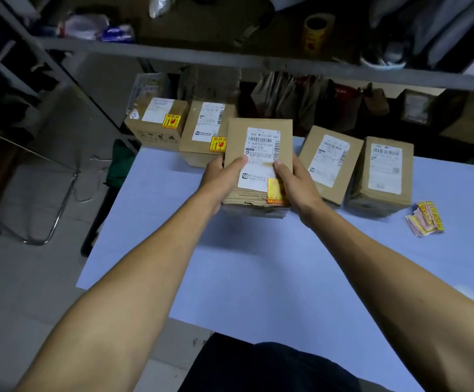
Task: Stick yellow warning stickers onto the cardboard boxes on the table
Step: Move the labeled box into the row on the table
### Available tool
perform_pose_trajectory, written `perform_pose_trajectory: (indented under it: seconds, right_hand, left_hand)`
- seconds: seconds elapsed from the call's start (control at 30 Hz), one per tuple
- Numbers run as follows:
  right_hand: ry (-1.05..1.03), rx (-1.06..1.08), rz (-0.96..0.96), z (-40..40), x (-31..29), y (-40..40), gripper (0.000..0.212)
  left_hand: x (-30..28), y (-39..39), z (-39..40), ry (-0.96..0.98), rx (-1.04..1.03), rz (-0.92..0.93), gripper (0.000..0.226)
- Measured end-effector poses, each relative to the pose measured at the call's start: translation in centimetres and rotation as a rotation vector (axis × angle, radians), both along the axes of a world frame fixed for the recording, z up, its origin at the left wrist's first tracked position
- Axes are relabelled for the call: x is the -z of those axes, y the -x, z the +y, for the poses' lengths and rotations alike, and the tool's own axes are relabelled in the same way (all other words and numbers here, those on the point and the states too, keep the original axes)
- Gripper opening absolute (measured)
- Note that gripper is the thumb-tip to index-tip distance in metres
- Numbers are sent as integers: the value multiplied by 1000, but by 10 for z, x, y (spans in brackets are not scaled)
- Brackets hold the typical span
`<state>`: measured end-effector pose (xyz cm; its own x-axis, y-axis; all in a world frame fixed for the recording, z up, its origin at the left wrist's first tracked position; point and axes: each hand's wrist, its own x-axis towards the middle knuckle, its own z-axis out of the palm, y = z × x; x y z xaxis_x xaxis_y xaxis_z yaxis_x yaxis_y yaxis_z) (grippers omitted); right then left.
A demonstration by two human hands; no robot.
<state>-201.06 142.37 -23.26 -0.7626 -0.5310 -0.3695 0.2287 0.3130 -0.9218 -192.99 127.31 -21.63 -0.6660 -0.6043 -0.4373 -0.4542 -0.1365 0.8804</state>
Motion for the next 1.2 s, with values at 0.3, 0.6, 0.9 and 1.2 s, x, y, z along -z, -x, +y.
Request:
perform_pose_trajectory:
  seconds: [0.3, 0.6, 0.9, 1.2]
  right_hand:
    - [-113, 64, -4, -47, 17, 78, 65]
    - [-267, 134, -32, -75, 40, 115, 44]
    - [-437, 85, 1, -95, 65, 134, 40]
    - [-498, 3, 157, -91, 56, 140, 41]
  left_hand:
    - [14, 86, -41, 41, -6, -99, 30]
    - [47, 130, -67, 4, 103, -216, 46]
    - [79, 158, -69, 63, 110, -389, 77]
    - [73, 169, -65, 406, 171, -390, 67]
